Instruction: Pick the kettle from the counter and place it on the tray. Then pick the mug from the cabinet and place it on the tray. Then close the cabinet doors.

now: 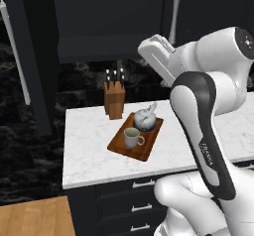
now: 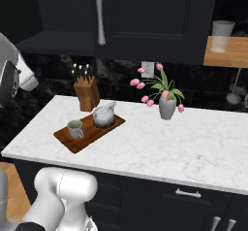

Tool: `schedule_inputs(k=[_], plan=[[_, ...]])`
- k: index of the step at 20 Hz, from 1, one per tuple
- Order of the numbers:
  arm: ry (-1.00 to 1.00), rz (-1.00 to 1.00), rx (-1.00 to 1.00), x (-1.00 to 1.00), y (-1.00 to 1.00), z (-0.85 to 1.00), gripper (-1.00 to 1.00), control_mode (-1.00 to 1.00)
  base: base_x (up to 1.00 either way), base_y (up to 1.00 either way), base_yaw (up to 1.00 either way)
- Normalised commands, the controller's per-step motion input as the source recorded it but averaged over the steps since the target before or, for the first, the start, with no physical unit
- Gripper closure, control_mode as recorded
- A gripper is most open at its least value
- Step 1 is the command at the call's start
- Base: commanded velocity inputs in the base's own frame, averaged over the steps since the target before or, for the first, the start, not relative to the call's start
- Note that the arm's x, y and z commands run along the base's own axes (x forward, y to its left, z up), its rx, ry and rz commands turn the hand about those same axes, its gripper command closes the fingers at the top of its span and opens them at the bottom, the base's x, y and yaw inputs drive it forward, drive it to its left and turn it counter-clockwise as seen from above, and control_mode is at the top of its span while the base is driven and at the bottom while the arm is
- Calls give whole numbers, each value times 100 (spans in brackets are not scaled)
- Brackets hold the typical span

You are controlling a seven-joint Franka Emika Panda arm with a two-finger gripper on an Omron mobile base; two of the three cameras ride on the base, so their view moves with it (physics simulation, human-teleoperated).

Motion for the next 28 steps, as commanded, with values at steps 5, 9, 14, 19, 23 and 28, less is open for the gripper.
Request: schedule_inputs(k=[5, 9, 14, 19, 23, 28], plan=[[-1, 17, 30, -22, 46, -40, -100, -100, 0, 0, 0], [0, 14, 16, -16, 65, -18, -100, -100, 0, 0, 0], [-3, 12, 0, -37, 67, -1, -100, -100, 0, 0, 0], [0, 3, 0, -46, 65, -1, -100, -100, 0, 0, 0], [6, -1, 0, -14, 65, -5, -100, -100, 0, 0, 0], [0, 0, 3, -40, 66, -3, -100, -100, 0, 0, 0]])
